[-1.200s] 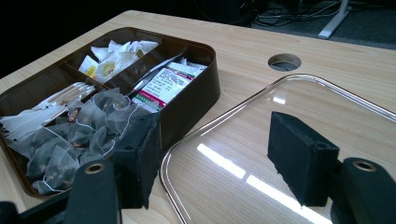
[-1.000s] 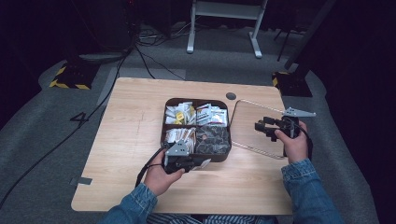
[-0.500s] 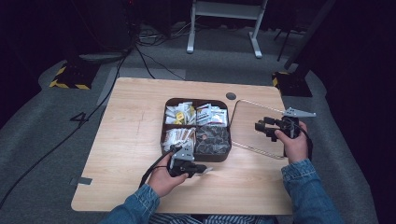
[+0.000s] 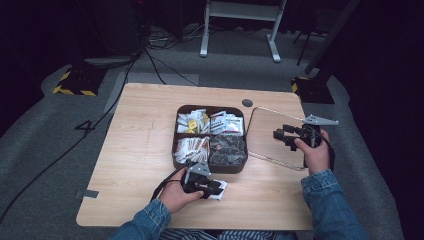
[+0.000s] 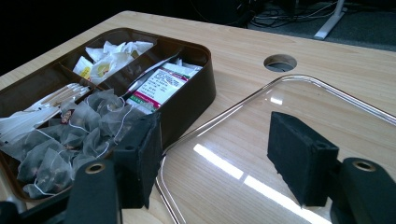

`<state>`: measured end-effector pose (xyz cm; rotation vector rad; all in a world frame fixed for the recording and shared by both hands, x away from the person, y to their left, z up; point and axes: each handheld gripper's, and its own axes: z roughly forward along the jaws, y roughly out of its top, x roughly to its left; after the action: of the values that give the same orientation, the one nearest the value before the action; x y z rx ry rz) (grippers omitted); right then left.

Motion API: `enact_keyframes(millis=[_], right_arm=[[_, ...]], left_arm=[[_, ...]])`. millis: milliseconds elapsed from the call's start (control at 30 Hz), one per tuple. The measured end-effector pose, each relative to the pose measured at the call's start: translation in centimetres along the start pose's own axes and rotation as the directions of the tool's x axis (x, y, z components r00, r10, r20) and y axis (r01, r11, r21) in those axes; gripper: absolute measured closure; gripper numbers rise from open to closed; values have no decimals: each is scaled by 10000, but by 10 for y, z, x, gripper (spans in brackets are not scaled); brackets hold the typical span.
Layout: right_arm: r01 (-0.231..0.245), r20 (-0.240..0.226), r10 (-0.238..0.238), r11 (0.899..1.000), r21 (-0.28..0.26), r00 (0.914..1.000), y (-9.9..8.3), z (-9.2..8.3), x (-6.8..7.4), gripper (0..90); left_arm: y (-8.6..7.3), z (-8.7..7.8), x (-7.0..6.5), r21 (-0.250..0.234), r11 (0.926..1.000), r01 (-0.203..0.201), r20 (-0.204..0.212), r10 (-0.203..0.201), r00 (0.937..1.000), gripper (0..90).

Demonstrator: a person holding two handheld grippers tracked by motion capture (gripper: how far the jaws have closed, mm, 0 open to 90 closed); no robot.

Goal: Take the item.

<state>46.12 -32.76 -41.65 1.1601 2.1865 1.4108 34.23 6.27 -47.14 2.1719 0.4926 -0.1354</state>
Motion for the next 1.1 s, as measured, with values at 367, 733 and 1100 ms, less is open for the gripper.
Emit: enact_keyframes(millis=[367, 733, 1100], right_arm=[[22, -50, -21, 9999, 128, 10000, 1, 5, 0, 356], [-6, 70, 5, 9999, 154, 10000, 1, 5, -4, 354], [-90, 300, 81, 9995, 296, 9995, -4, 3, -12, 339]], left_arm=[[4, -36, 3, -736, 9973, 40, -1119, -123, 9936, 593], [-1, -82, 16, -1168, 9922, 427, -3018, -764, 9503, 511], [-28, -124, 44, -1814, 9765, 1167, -4703, -1904, 8617, 401]])
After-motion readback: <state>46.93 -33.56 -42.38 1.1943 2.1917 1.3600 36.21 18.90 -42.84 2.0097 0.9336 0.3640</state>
